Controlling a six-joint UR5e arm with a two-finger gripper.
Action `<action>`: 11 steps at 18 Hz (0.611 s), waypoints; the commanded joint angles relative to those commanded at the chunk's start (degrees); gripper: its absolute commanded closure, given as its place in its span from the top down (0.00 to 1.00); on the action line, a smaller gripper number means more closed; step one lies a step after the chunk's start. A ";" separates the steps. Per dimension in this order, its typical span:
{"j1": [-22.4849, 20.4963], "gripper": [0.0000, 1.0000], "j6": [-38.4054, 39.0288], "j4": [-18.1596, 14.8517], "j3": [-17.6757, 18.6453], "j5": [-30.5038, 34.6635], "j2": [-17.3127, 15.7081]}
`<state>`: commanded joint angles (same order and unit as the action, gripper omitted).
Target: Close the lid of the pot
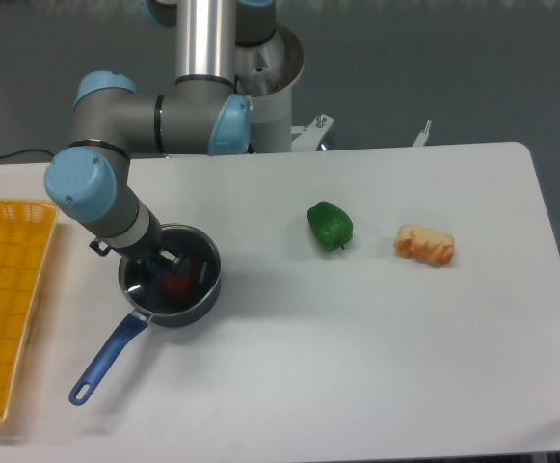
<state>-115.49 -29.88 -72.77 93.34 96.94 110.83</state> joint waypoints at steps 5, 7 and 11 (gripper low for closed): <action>-0.09 0.62 -0.09 0.00 0.00 0.09 -0.09; -0.09 0.64 -0.09 0.00 0.00 0.09 -0.09; 0.00 0.64 -0.09 -0.09 0.00 0.09 0.00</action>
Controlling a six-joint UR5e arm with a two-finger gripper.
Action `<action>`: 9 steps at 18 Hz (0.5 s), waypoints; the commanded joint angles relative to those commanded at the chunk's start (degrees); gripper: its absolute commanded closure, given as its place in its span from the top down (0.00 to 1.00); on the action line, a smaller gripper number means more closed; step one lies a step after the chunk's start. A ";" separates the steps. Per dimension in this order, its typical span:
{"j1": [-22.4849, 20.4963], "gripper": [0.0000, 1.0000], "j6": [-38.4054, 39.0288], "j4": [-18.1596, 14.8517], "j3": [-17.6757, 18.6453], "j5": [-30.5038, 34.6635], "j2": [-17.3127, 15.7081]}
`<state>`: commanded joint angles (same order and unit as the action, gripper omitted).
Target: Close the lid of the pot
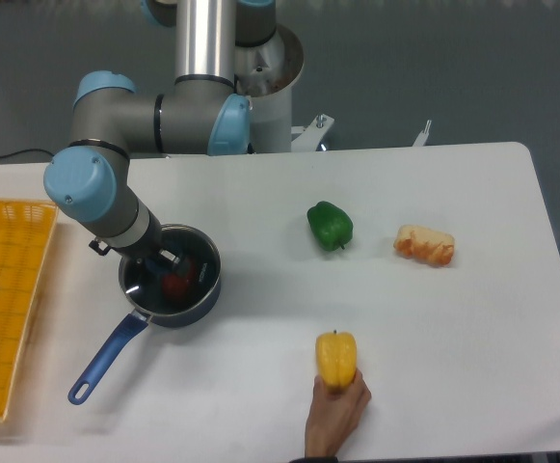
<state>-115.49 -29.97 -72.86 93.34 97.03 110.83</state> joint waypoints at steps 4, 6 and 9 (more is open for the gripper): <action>0.00 0.64 -0.09 0.00 0.00 0.09 -0.09; 0.00 0.64 -0.09 0.00 0.09 0.09 0.00; 0.00 0.64 0.00 0.00 0.52 0.17 0.17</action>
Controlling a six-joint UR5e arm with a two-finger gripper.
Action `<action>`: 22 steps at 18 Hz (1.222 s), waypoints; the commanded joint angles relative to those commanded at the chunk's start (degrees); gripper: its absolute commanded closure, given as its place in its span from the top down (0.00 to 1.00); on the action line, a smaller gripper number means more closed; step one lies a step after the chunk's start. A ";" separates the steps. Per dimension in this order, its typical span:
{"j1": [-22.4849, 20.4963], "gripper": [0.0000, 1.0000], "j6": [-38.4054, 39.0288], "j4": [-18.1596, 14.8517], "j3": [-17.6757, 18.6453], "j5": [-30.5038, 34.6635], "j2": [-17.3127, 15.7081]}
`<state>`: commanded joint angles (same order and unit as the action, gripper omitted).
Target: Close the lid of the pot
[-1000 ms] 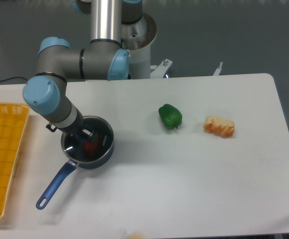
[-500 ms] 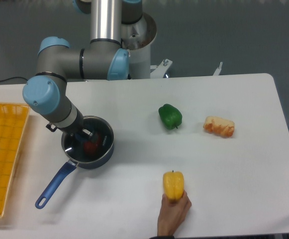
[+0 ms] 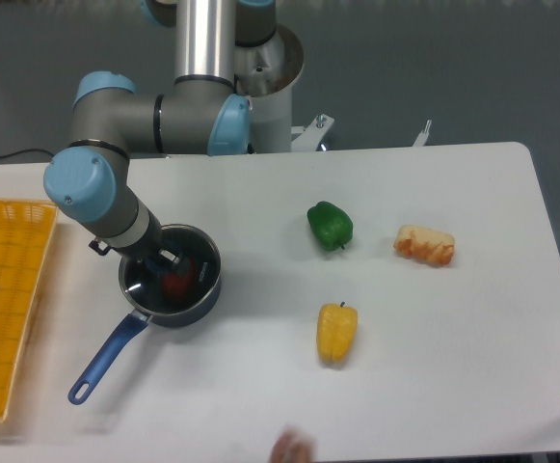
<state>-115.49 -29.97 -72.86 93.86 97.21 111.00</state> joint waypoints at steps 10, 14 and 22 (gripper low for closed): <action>0.09 1.00 0.00 0.17 -0.35 -0.26 0.35; -0.09 1.00 1.05 0.26 -0.79 -0.53 0.26; -1.49 1.00 1.14 0.00 -3.59 -4.21 -0.53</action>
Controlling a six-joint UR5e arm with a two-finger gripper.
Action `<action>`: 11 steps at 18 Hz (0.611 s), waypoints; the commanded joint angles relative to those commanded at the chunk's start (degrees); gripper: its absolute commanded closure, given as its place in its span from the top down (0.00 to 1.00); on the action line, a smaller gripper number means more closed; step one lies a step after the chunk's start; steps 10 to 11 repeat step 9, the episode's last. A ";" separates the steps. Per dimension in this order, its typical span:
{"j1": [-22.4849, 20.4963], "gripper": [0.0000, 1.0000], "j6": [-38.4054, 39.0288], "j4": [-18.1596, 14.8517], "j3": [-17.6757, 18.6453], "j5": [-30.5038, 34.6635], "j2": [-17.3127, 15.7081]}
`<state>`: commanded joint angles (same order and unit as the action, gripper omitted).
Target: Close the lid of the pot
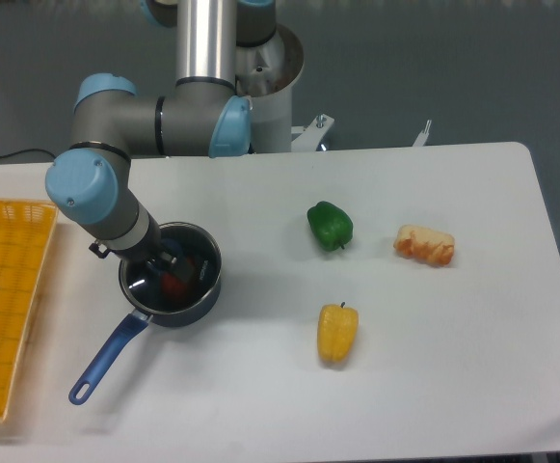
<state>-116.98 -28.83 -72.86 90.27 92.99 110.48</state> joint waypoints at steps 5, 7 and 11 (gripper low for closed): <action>-2.37 1.00 -2.97 0.17 -3.43 0.25 -0.97; -3.25 1.00 -7.10 0.09 -3.35 0.26 -1.75; -3.78 1.00 -10.10 0.09 -3.35 0.26 -2.28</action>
